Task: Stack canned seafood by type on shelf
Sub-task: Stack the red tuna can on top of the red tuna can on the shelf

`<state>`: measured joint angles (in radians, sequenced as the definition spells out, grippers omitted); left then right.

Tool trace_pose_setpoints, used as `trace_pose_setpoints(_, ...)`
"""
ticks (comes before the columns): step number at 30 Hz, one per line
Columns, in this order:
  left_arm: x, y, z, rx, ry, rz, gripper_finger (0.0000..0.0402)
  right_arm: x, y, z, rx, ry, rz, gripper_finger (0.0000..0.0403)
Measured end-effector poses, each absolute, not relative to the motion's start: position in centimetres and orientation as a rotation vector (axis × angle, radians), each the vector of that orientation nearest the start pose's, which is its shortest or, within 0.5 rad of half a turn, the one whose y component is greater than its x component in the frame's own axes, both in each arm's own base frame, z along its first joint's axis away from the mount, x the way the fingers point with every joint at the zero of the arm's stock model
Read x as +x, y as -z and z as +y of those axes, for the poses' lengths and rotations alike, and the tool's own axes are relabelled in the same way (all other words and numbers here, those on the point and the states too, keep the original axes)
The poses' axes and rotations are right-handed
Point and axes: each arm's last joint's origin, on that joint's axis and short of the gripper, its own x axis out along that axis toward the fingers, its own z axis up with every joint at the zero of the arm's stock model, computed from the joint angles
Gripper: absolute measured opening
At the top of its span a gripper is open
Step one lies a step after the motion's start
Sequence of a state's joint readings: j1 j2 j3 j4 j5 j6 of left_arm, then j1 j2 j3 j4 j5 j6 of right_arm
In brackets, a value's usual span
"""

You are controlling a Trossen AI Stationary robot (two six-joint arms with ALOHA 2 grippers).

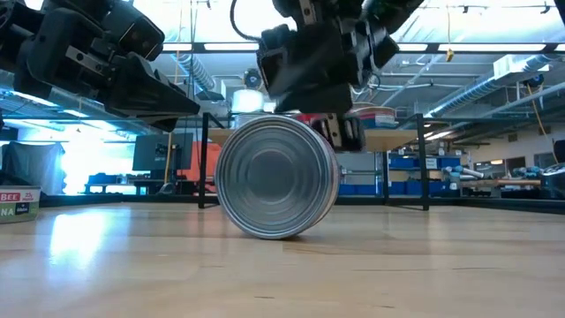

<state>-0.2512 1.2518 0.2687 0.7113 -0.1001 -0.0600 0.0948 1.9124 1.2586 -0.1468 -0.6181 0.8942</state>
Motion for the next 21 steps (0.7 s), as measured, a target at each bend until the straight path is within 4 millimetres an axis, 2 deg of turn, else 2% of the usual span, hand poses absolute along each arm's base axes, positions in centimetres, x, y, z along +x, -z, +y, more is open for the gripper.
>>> trace_pose_setpoints(3, 21.0, -15.8, -5.1, -0.012, 0.142, 0.272, 0.0010, 40.2, -20.2, 5.8, 0.946, -0.305, 1.002, 0.0101)
trace_pose_setpoints(6, 21.0, -15.8, -5.1, -0.011, 0.142, 0.272, 0.0010, 40.1, -22.4, 6.7, 0.794, -0.259, 0.949, 0.0147)
trace_pose_setpoints(12, 21.0, -15.8, -5.1, -0.009, 0.142, 0.272, 0.0010, 39.3, -25.2, 10.9, 0.436, -0.045, 0.933, 0.0226)
trace_pose_setpoints(16, 21.0, -15.8, -5.1, -0.009, 0.142, 0.270, 0.0010, 38.8, -25.2, 13.0, 0.350, 0.046, 0.936, 0.0254)
trace_pose_setpoints(21, 21.0, -15.9, -5.1, -0.012, 0.143, 0.255, 0.0010, 38.8, -23.5, 14.1, 0.316, 0.125, 0.981, 0.0260)
